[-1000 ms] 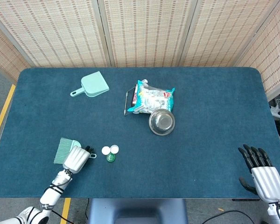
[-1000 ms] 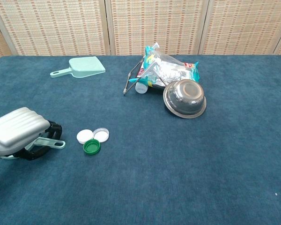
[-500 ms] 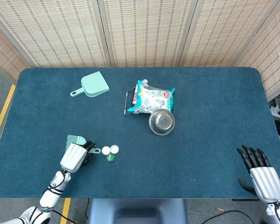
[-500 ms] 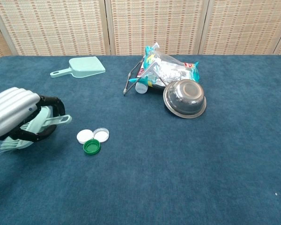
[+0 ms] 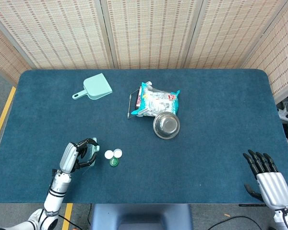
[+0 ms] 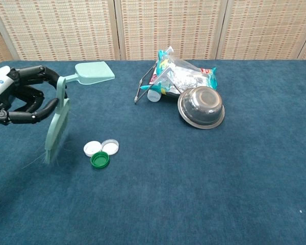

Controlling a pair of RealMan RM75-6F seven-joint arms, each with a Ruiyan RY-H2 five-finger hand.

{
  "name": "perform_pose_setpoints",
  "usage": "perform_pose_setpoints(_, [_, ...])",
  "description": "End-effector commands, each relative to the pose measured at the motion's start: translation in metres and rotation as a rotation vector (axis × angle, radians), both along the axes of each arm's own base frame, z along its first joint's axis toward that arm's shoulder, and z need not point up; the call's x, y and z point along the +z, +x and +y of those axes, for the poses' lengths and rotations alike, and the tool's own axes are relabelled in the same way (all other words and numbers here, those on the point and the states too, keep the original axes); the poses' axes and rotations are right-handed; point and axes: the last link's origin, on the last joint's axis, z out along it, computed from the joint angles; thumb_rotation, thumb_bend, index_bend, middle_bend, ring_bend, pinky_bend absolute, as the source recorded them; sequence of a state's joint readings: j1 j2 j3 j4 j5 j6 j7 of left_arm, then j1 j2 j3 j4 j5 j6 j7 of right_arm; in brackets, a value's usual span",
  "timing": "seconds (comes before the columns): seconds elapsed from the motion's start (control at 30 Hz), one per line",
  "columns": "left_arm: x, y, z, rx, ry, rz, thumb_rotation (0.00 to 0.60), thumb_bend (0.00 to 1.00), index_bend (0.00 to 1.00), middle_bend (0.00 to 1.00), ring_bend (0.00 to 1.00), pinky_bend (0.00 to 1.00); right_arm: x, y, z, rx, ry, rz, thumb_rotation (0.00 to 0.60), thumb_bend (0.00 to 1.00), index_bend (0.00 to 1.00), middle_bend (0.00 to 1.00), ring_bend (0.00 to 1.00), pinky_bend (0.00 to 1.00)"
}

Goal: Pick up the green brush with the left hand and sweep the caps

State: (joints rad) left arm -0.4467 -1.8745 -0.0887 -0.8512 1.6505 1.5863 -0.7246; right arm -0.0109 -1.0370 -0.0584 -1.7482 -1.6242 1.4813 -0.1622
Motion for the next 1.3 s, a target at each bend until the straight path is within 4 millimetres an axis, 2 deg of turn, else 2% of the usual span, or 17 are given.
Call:
perform_pose_setpoints(0.03, [-0.010,0.002,0.003,0.006,-0.036,-0.003,0.600,0.75,0.79,0.91,0.85,1.00,0.000,0.000,0.000,0.000,0.001,0.000,0.600,0.21,0.00,0.00,0.00,0.00])
perform_pose_setpoints(0.2, [-0.025,0.006,0.002,0.001,-0.090,0.007,0.600,0.75,0.80,0.91,0.85,1.00,0.000,0.000,0.000,0.000,0.001,-0.003,0.600,0.21,0.00,0.00,0.00,0.00])
perform_pose_setpoints(0.4, [-0.044,0.023,-0.005,-0.043,-0.151,0.000,0.600,0.75,0.79,0.91,0.85,1.00,0.000,0.000,-0.001,-0.002,0.004,-0.005,0.600,0.21,0.00,0.00,0.00,0.00])
perform_pose_setpoints(0.7, [-0.076,0.070,-0.013,-0.133,-0.232,-0.034,0.600,0.75,0.80,0.91,0.85,1.00,-0.001,-0.002,-0.003,-0.012,0.022,-0.013,0.600,0.21,0.00,0.00,0.00,0.00])
perform_pose_setpoints(1.0, [-0.104,0.116,-0.028,-0.219,-0.289,-0.066,0.600,0.75,0.80,0.91,0.85,1.00,0.007,-0.003,-0.004,-0.015,0.005,-0.038,0.600,0.21,0.00,0.00,0.00,0.00])
perform_pose_setpoints(1.1, [-0.103,0.125,-0.029,-0.248,-0.257,-0.080,0.600,0.75,0.79,0.91,0.85,1.00,0.010,-0.005,-0.004,-0.018,0.003,-0.042,0.600,0.21,0.00,0.00,0.00,0.00])
perform_pose_setpoints(1.17, [-0.095,0.127,-0.026,-0.266,-0.215,-0.089,0.600,0.75,0.80,0.91,0.85,1.00,0.011,-0.006,-0.004,-0.021,0.002,-0.043,0.600,0.21,0.00,0.00,0.00,0.00])
perform_pose_setpoints(1.3, [-0.064,0.122,-0.015,-0.311,-0.069,-0.053,0.600,0.75,0.80,0.91,0.85,1.00,0.012,-0.006,-0.004,-0.023,0.002,-0.044,0.600,0.21,0.00,0.00,0.00,0.00])
